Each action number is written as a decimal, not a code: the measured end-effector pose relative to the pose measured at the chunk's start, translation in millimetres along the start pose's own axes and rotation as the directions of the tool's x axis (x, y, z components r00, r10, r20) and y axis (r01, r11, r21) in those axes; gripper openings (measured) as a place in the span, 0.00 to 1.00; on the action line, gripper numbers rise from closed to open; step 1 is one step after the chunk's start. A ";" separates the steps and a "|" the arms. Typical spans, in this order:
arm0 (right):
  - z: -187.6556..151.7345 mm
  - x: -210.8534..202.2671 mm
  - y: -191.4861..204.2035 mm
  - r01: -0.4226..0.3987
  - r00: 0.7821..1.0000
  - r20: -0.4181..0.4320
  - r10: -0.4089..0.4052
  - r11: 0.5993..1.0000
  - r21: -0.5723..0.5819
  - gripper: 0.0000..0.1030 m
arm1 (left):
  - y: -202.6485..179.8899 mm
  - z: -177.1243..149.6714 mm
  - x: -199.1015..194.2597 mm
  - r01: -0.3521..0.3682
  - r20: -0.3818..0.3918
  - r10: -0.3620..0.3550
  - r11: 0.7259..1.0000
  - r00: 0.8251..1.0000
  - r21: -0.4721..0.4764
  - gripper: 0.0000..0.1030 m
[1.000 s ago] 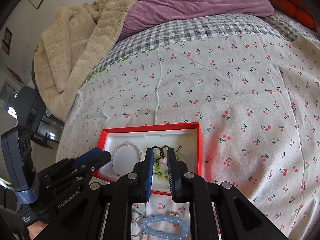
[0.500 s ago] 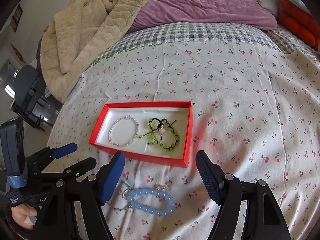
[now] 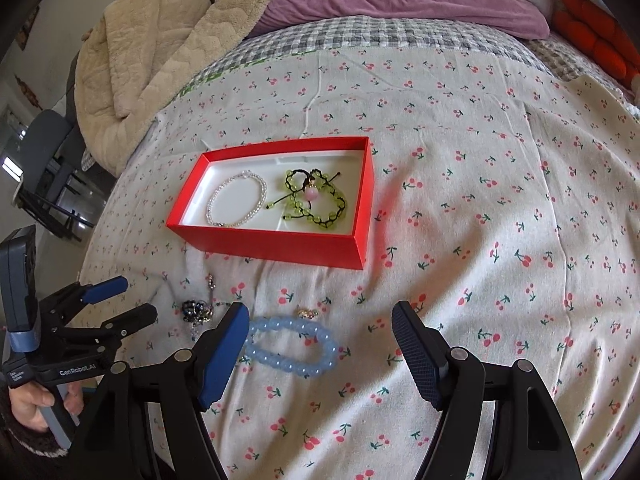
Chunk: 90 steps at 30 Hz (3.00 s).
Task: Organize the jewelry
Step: 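Grasp the green-and-white beaded bracelet with the left gripper while the right grasps the light blue bracelet, then lift both held bracelets and carry them over the red box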
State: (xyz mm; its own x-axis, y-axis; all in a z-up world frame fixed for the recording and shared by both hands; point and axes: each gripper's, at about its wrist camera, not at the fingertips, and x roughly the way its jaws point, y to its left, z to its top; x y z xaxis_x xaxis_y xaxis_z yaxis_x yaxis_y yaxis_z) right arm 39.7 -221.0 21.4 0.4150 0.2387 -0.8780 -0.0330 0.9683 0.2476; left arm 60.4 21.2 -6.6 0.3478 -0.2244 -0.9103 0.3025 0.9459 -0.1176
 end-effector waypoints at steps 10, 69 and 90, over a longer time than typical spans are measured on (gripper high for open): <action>-24.9 27.8 3.2 0.048 0.994 -0.094 -0.055 0.996 -0.070 0.73 | -11.4 -22.6 14.2 0.112 -0.075 -0.112 0.994 0.991 -0.005 0.79; -29.4 67.4 20.1 0.092 0.989 -0.095 -0.116 0.969 -0.228 0.11 | -41.1 -16.9 28.1 0.180 -0.020 -0.181 0.982 0.983 -0.047 0.08; -11.4 11.1 32.1 0.058 0.998 0.027 -0.054 0.977 -0.204 0.11 | -30.6 -6.4 0.7 0.188 0.042 -0.186 0.981 0.982 -0.043 0.06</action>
State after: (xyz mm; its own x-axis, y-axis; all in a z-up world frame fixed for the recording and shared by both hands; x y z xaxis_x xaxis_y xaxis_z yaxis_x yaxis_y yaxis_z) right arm 32.9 -186.5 15.0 0.4410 0.1839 -0.8785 -0.1936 0.9752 0.1070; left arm 45.7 -6.4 -6.1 0.3222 -0.4061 -0.8552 0.3238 0.8961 -0.3035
